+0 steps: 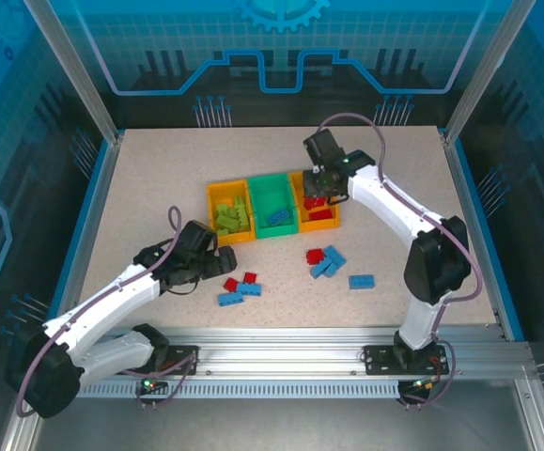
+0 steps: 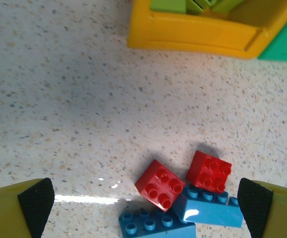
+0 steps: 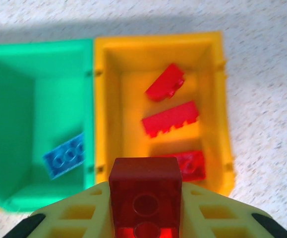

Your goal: Sort the legos into containers by color

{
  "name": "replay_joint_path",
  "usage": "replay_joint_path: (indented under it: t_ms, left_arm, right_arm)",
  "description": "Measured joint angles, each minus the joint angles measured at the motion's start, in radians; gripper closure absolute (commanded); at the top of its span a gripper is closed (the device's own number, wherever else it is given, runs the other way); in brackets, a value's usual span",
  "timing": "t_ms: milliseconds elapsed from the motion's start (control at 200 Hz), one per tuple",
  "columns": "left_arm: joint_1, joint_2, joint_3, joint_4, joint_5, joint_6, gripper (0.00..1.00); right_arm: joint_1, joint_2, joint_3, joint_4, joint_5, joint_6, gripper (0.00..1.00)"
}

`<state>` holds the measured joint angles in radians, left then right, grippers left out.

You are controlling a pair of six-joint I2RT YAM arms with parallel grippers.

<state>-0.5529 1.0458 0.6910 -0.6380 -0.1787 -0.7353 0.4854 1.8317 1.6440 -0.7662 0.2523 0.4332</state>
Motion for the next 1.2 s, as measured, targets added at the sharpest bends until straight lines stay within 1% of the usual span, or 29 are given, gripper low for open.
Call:
replay_joint_path:
  t_ms: [125, 280, 360, 440, 490, 580, 650, 820, 925, 1045, 1201]
  left_arm:
    - [-0.071, 0.050, 0.005, 0.007, -0.005, 0.000, 0.01]
    - [-0.161, 0.142, 0.043, -0.002, -0.028, -0.027, 0.01]
    - [-0.194, 0.159, 0.053, -0.004, -0.037, -0.046, 0.01]
    - [-0.227, 0.167, 0.053, -0.009, -0.043, -0.065, 0.01]
    - [-0.243, 0.171, 0.053, -0.013, -0.046, -0.079, 0.01]
    - [-0.262, 0.177, 0.053, -0.023, -0.054, -0.099, 0.01]
    - [-0.271, 0.178, 0.053, -0.042, -0.064, -0.114, 0.01]
    - [-0.278, 0.158, 0.052, -0.114, -0.089, -0.189, 0.01]
    - [-0.298, 0.132, 0.040, -0.117, -0.090, -0.232, 0.01]
    - [-0.329, 0.138, 0.031, -0.117, -0.087, -0.271, 0.01]
    - [-0.354, 0.172, 0.024, -0.113, -0.087, -0.323, 0.05]
  right_arm:
    - [-0.043, 0.102, 0.076, -0.005, -0.003, -0.027, 0.66]
    - [-0.056, 0.217, 0.146, -0.031, -0.023, -0.051, 0.58]
    - [-0.055, 0.248, 0.157, -0.044, -0.028, -0.062, 0.50]
    - [-0.055, 0.263, 0.165, -0.057, -0.035, -0.064, 0.46]
    - [-0.055, 0.263, 0.166, -0.059, -0.043, -0.068, 0.41]
    - [-0.055, 0.263, 0.167, -0.060, -0.056, -0.064, 0.32]
    - [-0.055, 0.262, 0.166, -0.060, -0.070, -0.064, 0.27]
    - [-0.054, 0.222, 0.138, -0.055, -0.096, -0.060, 0.23]
    - [-0.054, 0.189, 0.132, -0.052, -0.104, -0.058, 0.22]
    - [-0.054, 0.166, 0.132, -0.049, -0.104, -0.056, 0.22]
    - [-0.054, 0.164, 0.127, -0.045, -0.104, -0.056, 0.21]
